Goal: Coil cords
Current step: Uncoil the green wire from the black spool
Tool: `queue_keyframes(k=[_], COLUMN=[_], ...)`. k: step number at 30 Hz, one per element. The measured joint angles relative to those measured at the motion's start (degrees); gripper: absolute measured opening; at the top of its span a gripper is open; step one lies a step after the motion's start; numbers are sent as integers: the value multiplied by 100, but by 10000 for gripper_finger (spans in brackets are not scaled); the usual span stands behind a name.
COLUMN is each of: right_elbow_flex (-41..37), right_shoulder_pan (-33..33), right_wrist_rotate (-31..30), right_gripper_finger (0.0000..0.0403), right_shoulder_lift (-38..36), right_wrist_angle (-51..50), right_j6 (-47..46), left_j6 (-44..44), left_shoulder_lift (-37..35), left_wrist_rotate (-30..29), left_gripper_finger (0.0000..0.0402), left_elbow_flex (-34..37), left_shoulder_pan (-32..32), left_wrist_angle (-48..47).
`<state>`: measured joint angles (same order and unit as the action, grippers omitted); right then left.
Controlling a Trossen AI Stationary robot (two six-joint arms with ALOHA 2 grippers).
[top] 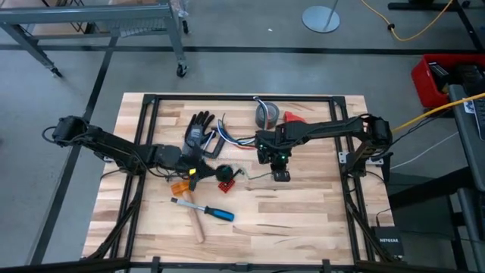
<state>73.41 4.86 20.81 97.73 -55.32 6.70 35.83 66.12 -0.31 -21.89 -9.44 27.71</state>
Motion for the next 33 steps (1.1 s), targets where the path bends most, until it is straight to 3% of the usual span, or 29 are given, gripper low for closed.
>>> queue_keyframes(k=[7,12,18,24,28,33], right_elbow_flex=[7,9,9,9,9,9], right_shoulder_pan=[2,2,4,7,2,2], right_wrist_rotate=[-762,-1587,-2616,-2108,-1718,-1137], right_gripper_finger=[5,5,5,5,5,5], right_shoulder_lift=[-140,-155,-155,-155,-155,-155], right_wrist_angle=[802,2105,3946,4817,4741,4361], right_j6=[130,109,-219,-386,-520,-810], left_j6=[1077,1007,55,-1402,-2490,-3638], left_shoulder_lift=[9,9,9,9,9,9], left_wrist_rotate=[1278,1410,1410,1411,1336,728], left_gripper_finger=[0,0,0,0,0,0], left_elbow_flex=[4,2,2,2,2,0], left_shoulder_pan=[-190,-347,-499,-526,-526,-526], left_wrist_angle=[-195,341,1446,2658,3252,3770])
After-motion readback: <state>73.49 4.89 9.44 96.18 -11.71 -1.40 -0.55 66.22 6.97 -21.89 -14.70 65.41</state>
